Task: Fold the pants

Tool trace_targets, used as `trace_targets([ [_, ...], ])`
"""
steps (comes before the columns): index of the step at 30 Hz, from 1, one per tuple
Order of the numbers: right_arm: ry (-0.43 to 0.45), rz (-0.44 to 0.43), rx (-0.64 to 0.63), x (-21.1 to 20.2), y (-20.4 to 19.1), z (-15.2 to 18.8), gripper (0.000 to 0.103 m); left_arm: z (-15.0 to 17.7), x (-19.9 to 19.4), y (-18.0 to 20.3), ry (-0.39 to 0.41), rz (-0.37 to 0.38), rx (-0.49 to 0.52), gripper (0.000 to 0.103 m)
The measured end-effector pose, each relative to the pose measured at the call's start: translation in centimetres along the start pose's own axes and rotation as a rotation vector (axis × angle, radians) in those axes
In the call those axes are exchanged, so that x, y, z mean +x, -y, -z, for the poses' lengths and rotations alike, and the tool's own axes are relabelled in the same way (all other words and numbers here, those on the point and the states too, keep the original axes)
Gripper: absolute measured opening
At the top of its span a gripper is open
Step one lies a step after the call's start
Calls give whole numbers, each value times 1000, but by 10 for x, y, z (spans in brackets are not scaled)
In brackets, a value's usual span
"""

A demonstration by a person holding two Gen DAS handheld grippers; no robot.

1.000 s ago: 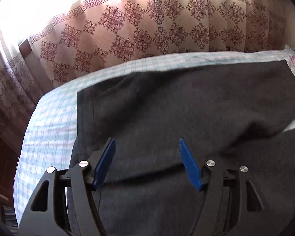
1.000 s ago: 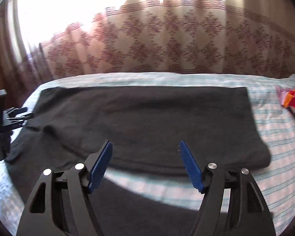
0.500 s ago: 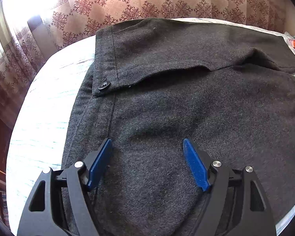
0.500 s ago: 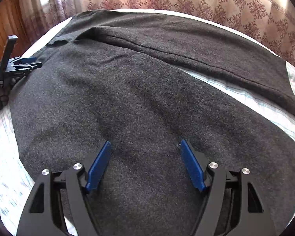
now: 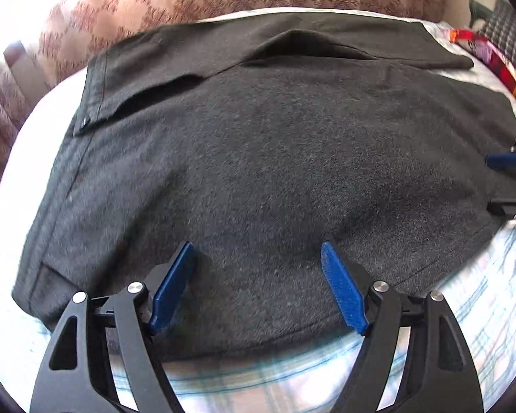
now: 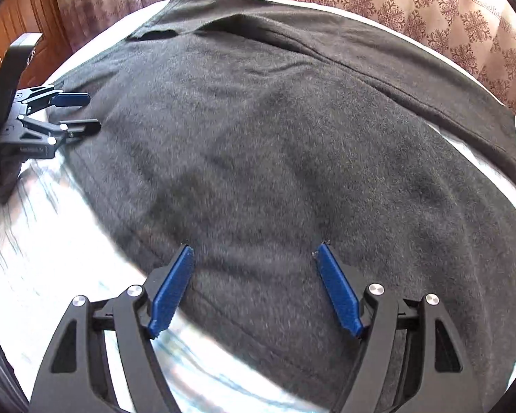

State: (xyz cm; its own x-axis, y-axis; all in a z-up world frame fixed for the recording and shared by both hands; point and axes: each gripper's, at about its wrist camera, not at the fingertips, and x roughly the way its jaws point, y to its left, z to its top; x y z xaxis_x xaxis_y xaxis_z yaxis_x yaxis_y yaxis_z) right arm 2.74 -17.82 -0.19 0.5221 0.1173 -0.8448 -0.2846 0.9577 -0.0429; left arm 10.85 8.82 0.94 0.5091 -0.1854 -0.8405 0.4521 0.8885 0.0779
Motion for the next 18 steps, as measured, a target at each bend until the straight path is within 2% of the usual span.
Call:
trace_targets([
  [2,-8,-6,5,-4,2,5,74,4,-2,0,-6,10,34,79],
  [5,-6,-11,2,-9,4,7,74,6,-6,0,6,23,20,79],
  [7,28,0,47,-18,14,4,74,5,-11,4,9,8,6,79],
  [11,115,142,141,-43,61,10,74,-7,-33,17,57,79,-32,79],
  [15,100,252,282,-53,127,25,74,-23,-32,52,82,128,1,79],
  [18,65,319,319,-51,161,44,74,-28,-22,72,59,139,17,86],
])
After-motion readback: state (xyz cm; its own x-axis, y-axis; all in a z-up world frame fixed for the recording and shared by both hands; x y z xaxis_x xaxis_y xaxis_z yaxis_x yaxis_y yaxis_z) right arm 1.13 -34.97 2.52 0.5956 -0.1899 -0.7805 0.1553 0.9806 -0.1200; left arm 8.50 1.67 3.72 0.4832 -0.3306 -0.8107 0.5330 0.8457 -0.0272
